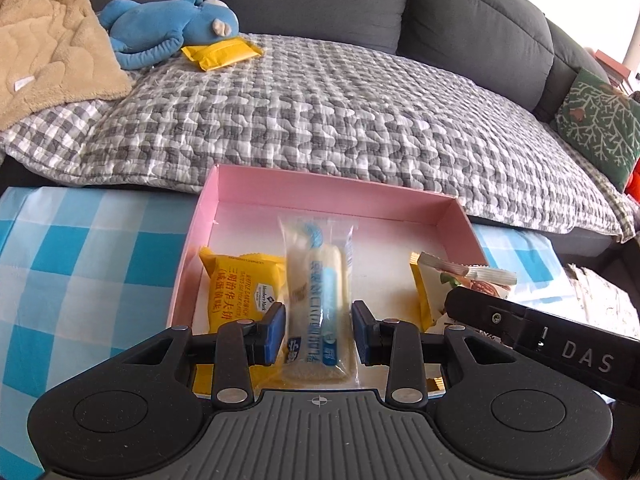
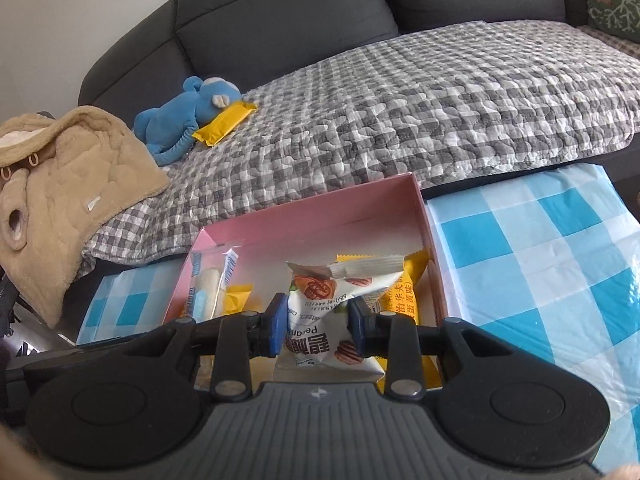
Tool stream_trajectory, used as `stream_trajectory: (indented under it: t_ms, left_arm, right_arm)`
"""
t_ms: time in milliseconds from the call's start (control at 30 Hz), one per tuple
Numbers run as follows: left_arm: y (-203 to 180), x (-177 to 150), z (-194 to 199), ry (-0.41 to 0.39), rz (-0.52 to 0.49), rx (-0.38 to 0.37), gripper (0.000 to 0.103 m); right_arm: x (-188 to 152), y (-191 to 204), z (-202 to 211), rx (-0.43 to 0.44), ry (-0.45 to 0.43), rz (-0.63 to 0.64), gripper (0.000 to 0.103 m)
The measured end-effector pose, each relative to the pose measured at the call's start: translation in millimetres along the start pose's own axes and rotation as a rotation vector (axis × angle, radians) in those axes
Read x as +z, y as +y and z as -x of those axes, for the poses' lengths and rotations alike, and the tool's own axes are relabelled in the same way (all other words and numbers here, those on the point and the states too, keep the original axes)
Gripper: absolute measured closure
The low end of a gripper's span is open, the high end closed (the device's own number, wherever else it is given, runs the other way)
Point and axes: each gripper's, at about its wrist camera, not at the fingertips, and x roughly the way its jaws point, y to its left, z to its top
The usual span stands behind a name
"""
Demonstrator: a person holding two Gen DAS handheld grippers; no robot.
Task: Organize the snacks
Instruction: 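Open both grippers to drop the packets into the box and withdraw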
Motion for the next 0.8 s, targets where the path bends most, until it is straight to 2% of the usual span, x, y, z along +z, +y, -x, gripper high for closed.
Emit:
stream_trajectory:
  t_ms: [233, 300, 533, 633, 700, 800]
  left_arm:
    - [2, 1, 9, -0.015, 0.004, -0.011, 0.068]
    - [5, 3, 15, -0.02, 0.012, -0.009, 0.068]
    - [16, 3, 43, -0.01, 0.067, 0.014, 0.068]
    - [19, -3, 56, -0.005, 0.069, 0.031, 0.067]
    - [23, -10, 63, 0.002, 0.077, 0.048, 0.067]
    - [30, -22, 70, 0.048, 0.104, 0.052, 0.064]
  right_arm:
    - [-2, 6, 6, 0.012, 0.003, 0.009, 0.071]
    - [1, 6, 14, 0.011, -0.019, 0.015, 0.066]
    - [8, -1, 45, 0.011, -0.043, -0.014, 0.064]
    - [9, -4, 60, 0.024, -0.052, -0.031, 0.058]
    - [8, -6, 64, 0.014, -0.038, -0.039, 0.049]
    - [5, -7, 67, -0.001, -0.011, -0.038, 0.048]
